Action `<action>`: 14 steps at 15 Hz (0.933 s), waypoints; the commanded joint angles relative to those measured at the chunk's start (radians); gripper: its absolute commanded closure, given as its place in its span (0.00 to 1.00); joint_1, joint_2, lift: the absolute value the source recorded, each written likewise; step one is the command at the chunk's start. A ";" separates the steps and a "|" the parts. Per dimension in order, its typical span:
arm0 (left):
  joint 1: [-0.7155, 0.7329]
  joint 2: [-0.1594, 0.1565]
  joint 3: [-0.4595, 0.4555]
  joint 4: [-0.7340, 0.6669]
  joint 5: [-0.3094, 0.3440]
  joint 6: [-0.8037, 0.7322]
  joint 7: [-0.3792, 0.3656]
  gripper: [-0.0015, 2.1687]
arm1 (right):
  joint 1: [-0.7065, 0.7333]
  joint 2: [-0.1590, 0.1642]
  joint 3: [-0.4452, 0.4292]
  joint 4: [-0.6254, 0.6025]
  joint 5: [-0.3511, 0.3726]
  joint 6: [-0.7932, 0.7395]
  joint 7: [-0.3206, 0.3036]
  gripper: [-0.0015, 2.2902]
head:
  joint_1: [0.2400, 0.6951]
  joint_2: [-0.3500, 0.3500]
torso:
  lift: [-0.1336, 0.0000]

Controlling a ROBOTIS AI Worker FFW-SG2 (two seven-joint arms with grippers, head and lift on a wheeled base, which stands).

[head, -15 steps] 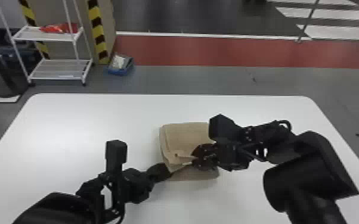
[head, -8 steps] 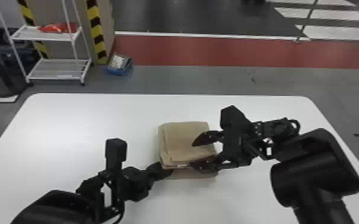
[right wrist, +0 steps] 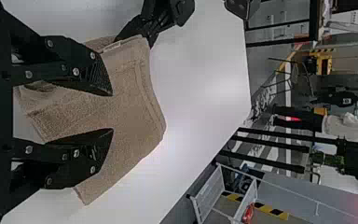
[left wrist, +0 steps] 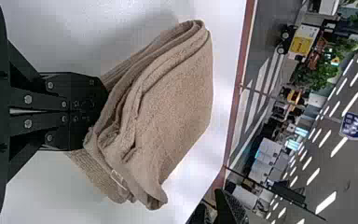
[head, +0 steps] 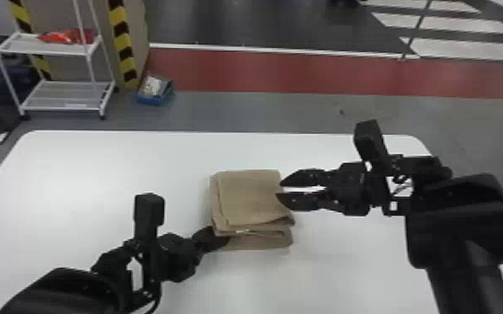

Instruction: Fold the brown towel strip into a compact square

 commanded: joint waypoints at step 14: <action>-0.003 -0.001 -0.004 0.000 0.000 0.006 0.000 0.98 | -0.096 -0.006 0.092 0.248 0.042 0.158 0.003 0.88 | 1.00 0.30 | 0.14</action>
